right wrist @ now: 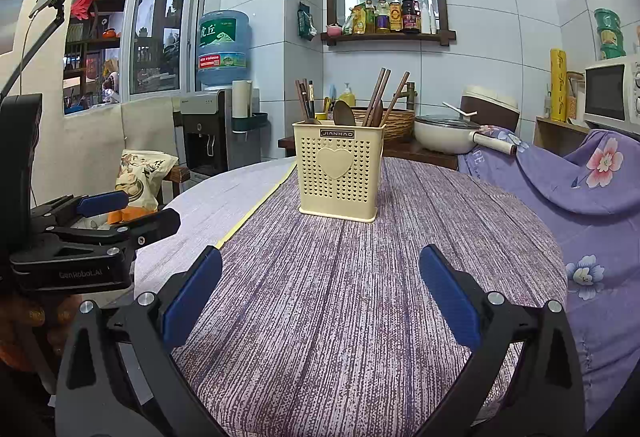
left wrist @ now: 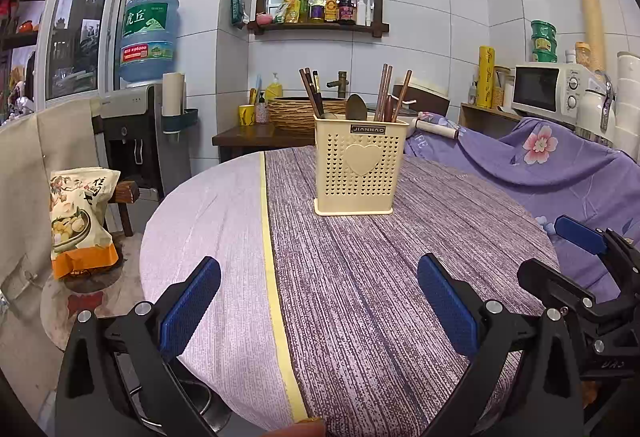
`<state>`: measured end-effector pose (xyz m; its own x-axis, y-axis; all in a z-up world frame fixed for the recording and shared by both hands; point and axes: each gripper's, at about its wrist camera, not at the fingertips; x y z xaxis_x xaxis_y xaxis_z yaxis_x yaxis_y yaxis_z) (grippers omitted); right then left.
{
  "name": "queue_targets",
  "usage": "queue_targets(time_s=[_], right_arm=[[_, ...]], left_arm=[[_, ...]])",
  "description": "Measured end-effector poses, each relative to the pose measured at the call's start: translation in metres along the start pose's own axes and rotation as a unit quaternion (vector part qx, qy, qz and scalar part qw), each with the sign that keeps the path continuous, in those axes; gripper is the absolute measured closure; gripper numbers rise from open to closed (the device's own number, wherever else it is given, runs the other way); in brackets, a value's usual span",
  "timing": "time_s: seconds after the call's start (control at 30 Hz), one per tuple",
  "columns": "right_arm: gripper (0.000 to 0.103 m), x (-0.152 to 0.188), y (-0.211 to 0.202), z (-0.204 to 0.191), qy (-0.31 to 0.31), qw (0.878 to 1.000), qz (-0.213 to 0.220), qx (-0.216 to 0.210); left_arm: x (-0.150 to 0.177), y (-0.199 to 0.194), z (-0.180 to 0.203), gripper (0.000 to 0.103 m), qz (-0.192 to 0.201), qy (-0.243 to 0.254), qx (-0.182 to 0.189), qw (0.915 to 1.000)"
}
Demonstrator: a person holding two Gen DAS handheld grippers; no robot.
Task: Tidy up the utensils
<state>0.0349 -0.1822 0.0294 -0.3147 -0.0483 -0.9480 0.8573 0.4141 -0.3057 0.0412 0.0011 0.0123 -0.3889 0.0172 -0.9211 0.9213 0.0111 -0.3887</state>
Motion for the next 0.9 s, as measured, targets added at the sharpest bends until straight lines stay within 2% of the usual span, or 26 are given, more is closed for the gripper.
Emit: queue_targets(time_s=[0.9], right_arm=[[0.006, 0.0013, 0.0004, 0.0031, 0.001, 1.0, -0.004, 0.001]], left_arm=[[0.0006, -0.0014, -0.0001, 0.006, -0.001, 0.003, 0.0, 1.0]])
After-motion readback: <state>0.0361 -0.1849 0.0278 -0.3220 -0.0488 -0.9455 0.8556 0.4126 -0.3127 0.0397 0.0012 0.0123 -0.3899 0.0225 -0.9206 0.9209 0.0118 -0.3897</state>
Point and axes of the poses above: each gripper's, at about its wrist camera, not at the fingertips, and y roughly the way its jaws point, z to its right, x to its underside, and after that the axes turned 6 degrees about -x, right-handed
